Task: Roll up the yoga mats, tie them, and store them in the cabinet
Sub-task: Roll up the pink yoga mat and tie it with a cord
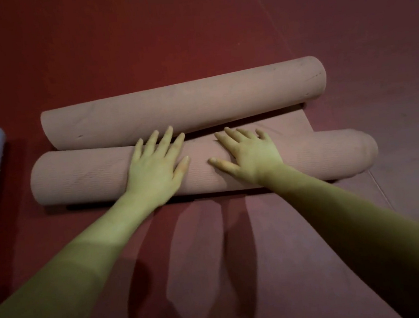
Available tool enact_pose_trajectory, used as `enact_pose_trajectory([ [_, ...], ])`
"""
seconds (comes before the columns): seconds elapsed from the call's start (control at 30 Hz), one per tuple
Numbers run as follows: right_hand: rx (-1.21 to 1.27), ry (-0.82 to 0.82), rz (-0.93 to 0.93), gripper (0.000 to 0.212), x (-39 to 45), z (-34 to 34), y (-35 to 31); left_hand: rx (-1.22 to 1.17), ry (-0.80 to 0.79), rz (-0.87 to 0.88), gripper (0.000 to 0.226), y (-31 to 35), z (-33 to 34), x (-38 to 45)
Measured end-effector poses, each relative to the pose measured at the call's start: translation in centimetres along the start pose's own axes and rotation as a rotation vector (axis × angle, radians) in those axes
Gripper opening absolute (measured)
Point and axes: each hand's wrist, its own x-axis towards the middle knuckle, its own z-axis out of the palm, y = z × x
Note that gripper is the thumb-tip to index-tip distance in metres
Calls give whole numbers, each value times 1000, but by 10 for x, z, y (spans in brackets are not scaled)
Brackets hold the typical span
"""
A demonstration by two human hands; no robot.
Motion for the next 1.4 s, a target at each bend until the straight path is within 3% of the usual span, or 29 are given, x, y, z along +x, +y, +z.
enact_pose_trajectory([
  [0.17, -11, -8, 8, 97, 5, -1, 0, 26, -123, -35, 76, -6, -3, 14],
  [0.27, -12, 80, -36, 96, -4, 2, 1, 35, -164, -10, 61, -12, -5, 30],
  [0.33, -13, 155, -68, 101, -15, 11, 1, 55, -182, 42, 64, -15, -6, 28],
  [0.47, -39, 64, -64, 121, -21, 10, 4, 143, -224, 200, 114, -24, -7, 12],
  [0.57, -69, -10, -76, 123, -13, 2, 6, 210, -262, 210, 130, -26, -10, 18],
  [0.7, -22, -21, -66, 120, -9, -4, 9, 192, -282, 197, 126, -22, -13, 26],
  [1.07, 13, 153, -97, 110, -52, 6, 5, 140, -142, 214, 113, 2, -8, -22],
  [1.4, 43, 70, -111, 108, -118, 11, -6, 137, -108, 262, 111, 27, -2, -82],
])
